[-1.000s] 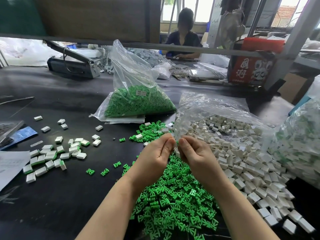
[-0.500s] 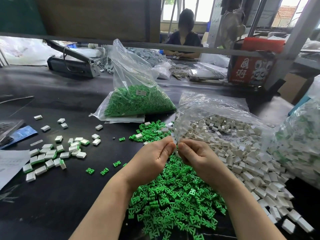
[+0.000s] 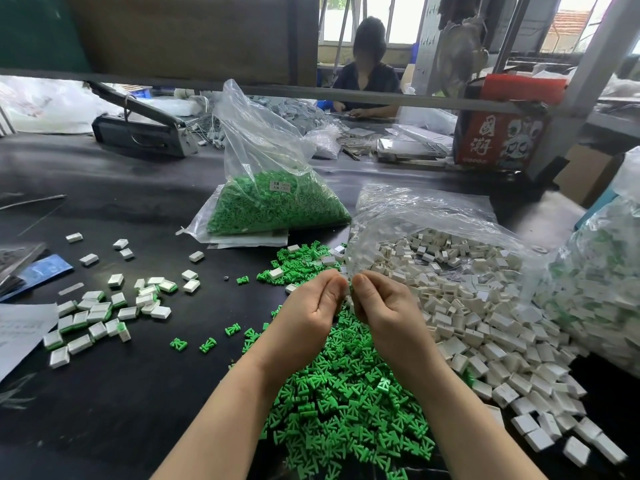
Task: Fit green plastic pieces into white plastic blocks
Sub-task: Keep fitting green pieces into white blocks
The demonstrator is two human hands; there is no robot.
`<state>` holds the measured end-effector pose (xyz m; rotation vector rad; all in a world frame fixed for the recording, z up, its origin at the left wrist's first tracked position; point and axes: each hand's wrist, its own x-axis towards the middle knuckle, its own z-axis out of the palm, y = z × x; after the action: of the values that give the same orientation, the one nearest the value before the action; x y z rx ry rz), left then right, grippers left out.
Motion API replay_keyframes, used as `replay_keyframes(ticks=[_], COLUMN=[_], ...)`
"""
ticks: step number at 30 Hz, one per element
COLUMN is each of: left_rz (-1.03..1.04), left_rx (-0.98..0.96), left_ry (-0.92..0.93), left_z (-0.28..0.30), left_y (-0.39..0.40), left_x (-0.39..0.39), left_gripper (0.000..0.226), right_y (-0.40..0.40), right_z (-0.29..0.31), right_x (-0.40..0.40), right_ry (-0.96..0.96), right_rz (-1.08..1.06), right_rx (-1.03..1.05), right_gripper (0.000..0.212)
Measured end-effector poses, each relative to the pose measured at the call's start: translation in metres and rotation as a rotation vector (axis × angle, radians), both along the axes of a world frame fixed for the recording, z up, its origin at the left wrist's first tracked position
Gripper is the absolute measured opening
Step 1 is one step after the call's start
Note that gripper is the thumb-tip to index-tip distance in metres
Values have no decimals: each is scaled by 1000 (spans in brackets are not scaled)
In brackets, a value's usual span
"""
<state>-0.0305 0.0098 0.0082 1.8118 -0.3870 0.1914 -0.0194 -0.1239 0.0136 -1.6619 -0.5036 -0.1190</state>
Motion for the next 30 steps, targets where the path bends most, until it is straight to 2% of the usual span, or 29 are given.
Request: replay_keyframes(ticks=[5,11,17,22,26,30], left_rz=[-8,45,64,62,36,-2], left_rx=[-11,19,-1,-6,-52,-125], left_ry=[12,-8,-4,12,76,129], left_z=[-1,-2,-4,-4,-2,0], left_y=[1,-2,-4,-5,-1,-2], left_x=[-1,0,-1,0,1,2], left_gripper=[28,29,32,31,32,34], right_y=[-1,3,6,6,6,4], right_z=[2,-3,-8,-8,-12,-12], right_x=[-1,-1,0,1,1,1], right_ry=[-25,-110,-115,-98,-3,14], right_rz=[13,-124,-173,-160,-85,-176], right_rx=[-49,-173,-135,-138,-33,117], right_gripper=[53,50,35,36,44,19])
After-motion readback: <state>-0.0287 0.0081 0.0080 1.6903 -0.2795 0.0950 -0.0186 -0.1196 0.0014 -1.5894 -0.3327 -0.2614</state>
